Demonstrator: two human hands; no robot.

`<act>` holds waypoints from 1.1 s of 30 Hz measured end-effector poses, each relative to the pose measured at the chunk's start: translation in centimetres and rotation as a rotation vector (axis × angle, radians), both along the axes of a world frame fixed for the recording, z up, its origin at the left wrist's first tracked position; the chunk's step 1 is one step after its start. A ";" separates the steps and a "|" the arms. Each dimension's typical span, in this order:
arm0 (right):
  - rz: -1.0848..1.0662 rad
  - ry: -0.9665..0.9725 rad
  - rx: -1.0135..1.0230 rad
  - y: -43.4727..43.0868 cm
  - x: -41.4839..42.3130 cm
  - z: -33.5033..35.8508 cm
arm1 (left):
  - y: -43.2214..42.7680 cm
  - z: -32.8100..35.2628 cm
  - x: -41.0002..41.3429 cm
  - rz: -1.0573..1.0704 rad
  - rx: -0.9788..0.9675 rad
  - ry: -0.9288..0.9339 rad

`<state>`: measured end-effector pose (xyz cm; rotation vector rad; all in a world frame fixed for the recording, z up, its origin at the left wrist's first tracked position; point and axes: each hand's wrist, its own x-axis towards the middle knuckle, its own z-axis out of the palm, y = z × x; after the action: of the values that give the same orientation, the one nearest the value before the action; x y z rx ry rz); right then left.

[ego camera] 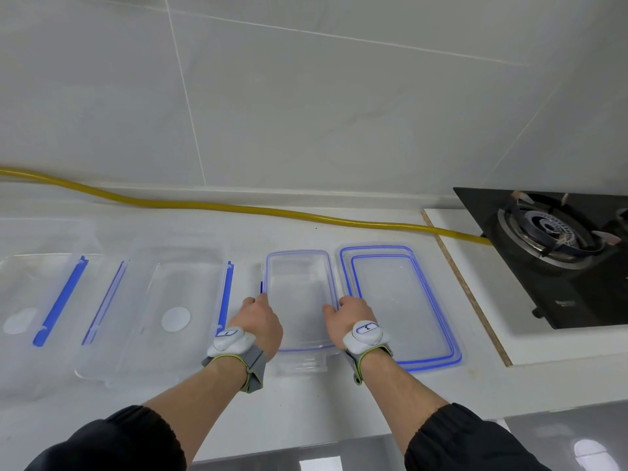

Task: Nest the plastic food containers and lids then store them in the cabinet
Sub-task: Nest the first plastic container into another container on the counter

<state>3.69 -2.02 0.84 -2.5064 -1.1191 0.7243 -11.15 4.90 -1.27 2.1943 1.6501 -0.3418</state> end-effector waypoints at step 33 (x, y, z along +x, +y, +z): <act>-0.157 0.437 0.018 1.5 1.5 -0.7 | 0.7 0.8 0.9 0.478 -0.075 -0.548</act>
<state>5.24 -0.52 0.10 -2.2332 -0.7617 1.1363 -10.29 5.58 -0.51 1.5679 1.7177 0.2985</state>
